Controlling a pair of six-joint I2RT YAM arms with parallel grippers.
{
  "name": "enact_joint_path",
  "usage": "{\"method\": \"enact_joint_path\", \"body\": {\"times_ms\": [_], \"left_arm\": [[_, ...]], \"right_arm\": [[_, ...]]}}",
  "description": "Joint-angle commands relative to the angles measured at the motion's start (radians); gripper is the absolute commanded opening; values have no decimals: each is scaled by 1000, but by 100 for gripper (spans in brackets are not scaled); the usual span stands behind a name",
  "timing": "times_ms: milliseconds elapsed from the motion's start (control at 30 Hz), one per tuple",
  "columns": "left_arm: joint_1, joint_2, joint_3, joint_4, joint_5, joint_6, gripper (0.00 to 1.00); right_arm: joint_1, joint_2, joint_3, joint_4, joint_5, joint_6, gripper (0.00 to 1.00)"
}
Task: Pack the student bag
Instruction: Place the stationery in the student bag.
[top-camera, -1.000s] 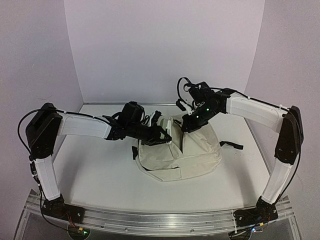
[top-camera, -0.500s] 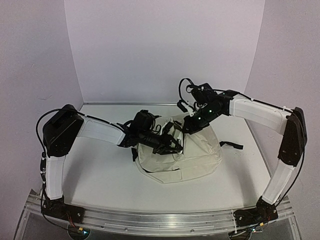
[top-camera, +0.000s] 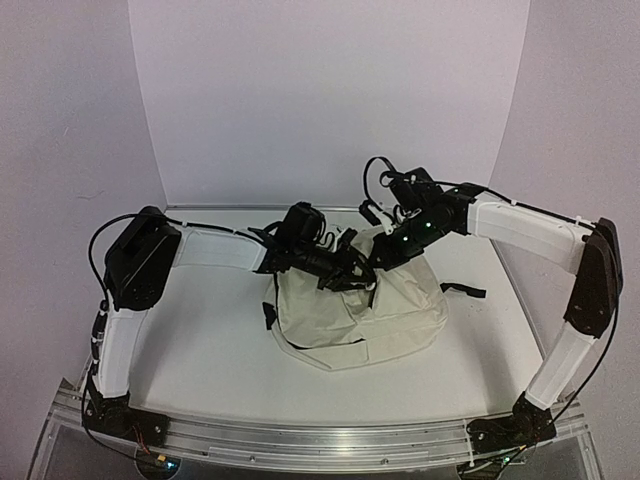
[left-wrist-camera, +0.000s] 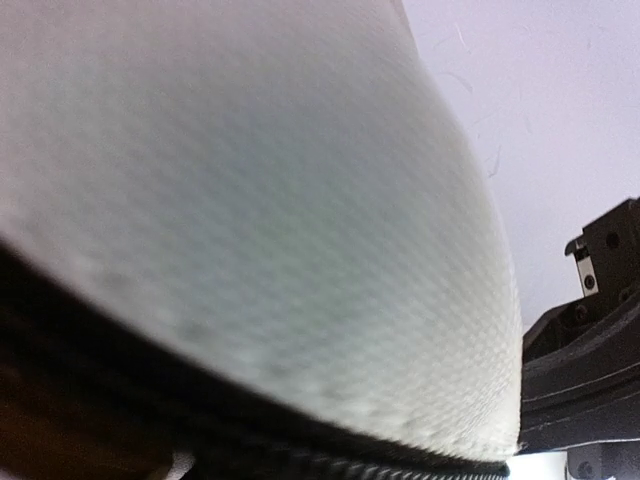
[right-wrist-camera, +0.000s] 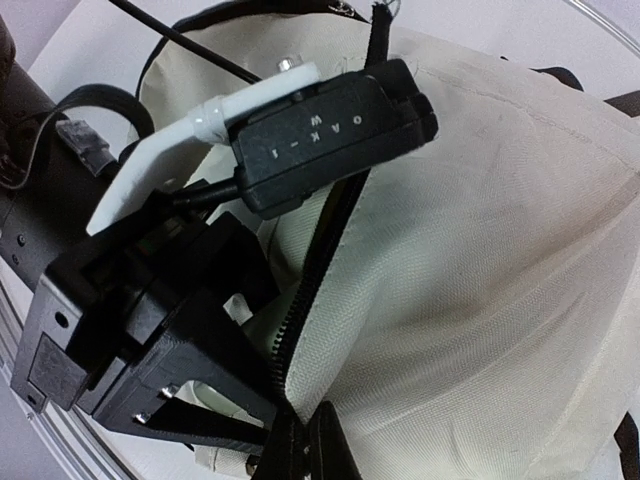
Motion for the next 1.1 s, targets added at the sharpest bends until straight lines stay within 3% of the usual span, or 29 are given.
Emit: {"method": "enact_joint_path", "body": {"times_ms": [0, 133, 300, 600, 900, 1067], "left_arm": [[26, -27, 35, 25, -118, 24, 27], [14, -36, -16, 66, -88, 13, 38], [10, -119, -112, 10, -155, 58, 49], [3, -221, -189, -152, -278, 113, 51], [-20, -138, -117, -129, -231, 117, 26], [-32, -78, -67, -40, -185, 92, 13]], "right_arm": [[15, -64, 0, 29, -48, 13, 0], [15, -47, 12, 28, -38, 25, 0], [14, -39, 15, 28, -39, 28, 0], [14, -25, 21, 29, -51, 34, 0], [15, -17, 27, 29, -66, 41, 0], [15, -9, 31, 28, -83, 51, 0]]}}
